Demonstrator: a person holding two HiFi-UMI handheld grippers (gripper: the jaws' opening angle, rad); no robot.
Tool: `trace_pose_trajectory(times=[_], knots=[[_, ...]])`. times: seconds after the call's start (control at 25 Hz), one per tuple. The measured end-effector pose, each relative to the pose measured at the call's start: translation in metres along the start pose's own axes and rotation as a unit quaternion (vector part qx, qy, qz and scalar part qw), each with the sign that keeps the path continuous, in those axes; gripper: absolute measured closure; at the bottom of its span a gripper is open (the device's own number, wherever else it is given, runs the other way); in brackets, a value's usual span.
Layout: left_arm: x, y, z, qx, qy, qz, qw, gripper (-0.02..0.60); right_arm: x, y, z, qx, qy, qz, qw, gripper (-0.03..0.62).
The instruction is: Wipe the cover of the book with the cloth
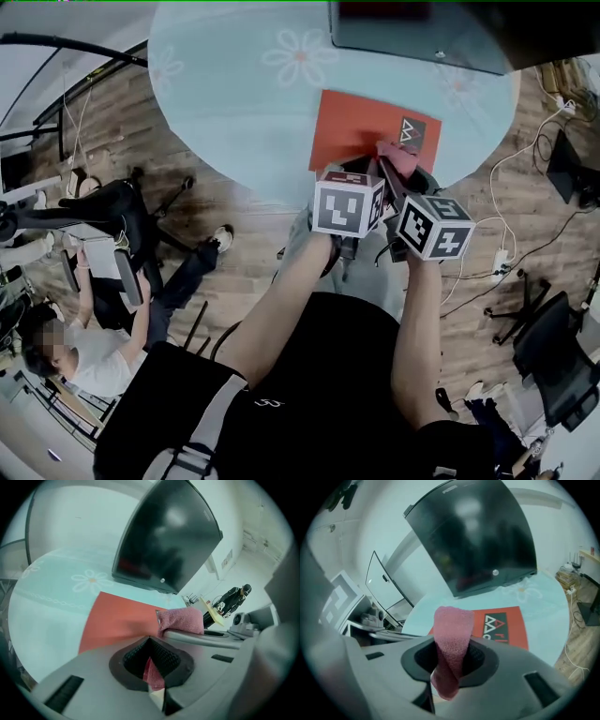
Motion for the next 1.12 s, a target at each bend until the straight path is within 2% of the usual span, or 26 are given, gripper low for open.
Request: trace_pose_trajectory(times=[0.28,0.56,0.76,1.12], knots=[[-0.064,-0.009,-0.035,0.011,-0.017,-0.027,0.9994,0.568,-0.057,0.008,0.043,-0.017,-0.024,-0.019,0.999,0.497],[-0.103,0.0,-0.049,0.002,-0.037,-0.054,0.9979,0.568,-0.086,0.025,0.069,-0.045,-0.03,-0.03,0.998,0.497],[-0.111,0.008,-0.047,-0.01,-0.043,-0.06,0.9972,0.568,-0.087,0.036,0.077,-0.059,-0.024,-0.027,0.998,0.497],[-0.099,0.014,-0.035,-0.027,-0.034,-0.058,0.9974,0.568,-0.069,0.041,0.07,-0.055,-0.012,-0.008,0.998,0.497]])
Point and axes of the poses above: the fingertips, and each gripper's own axes: z forward along the fingers, x to its right, y out of its underside, the point moved 10 cm from there along -z, backward along the fingers, and after that the axes turned 10 degrees about x, right-handed, at the moved point
